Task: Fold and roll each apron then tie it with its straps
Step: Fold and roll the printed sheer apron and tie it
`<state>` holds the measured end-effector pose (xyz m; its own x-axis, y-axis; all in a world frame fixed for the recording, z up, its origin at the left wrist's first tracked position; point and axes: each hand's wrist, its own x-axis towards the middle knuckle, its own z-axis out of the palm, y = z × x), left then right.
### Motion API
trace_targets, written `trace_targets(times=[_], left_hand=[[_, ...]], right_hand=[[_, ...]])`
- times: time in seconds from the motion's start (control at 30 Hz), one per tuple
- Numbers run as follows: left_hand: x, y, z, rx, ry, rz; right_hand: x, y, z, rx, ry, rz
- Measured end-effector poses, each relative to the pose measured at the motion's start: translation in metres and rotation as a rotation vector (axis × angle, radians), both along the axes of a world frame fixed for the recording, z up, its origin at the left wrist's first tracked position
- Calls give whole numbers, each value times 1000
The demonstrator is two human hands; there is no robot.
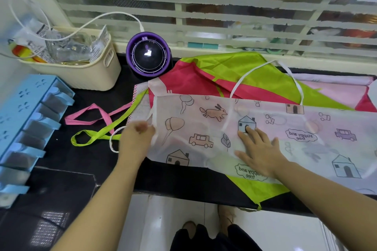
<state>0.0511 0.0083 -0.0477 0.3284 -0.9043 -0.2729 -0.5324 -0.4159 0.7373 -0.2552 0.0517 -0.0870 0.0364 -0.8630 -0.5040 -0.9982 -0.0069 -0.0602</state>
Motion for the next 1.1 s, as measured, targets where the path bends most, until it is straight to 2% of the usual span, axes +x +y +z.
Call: trace_targets(times=[0.07,0.1,0.17,0.27,0.33,0.47,0.53,0.63,0.7,0.8,0.87,1.0,1.1], left_hand=[[-8,-1,-3,259,155,-101],[-13,-3,0,319,323,-56],[-18,-8,1,316,627,25],[-24,-8,2,325,921,-110],[-24,-4,-4,347,910,-219],[-30,0,-21,381,685,-391],[-35,-2,-26,356,686,-363],[-41,-6,-34,156,645,-127],[-52,-5,-30,86,685,-75],[-69,-9,-17,18,747,-84],[-75,-13,-9,-32,722,-125],[-73,-21,-10,22,620,-238],[-56,-25,-15,99,445,-284]], right_hand=[[0,0,1,-1,2,4],[0,1,2,0,-2,2],[1,0,2,1,-9,-3],[1,0,3,-3,-5,0],[1,0,2,-5,-11,0],[0,0,2,-4,-17,-1],[-1,-1,2,-2,-22,-2],[0,-2,1,8,-35,-8],[0,-1,0,16,-55,-13],[-2,-1,1,11,-89,-28],[-4,-1,1,25,-133,-39],[-10,0,-2,60,-167,-21],[-10,5,-5,87,-119,27]])
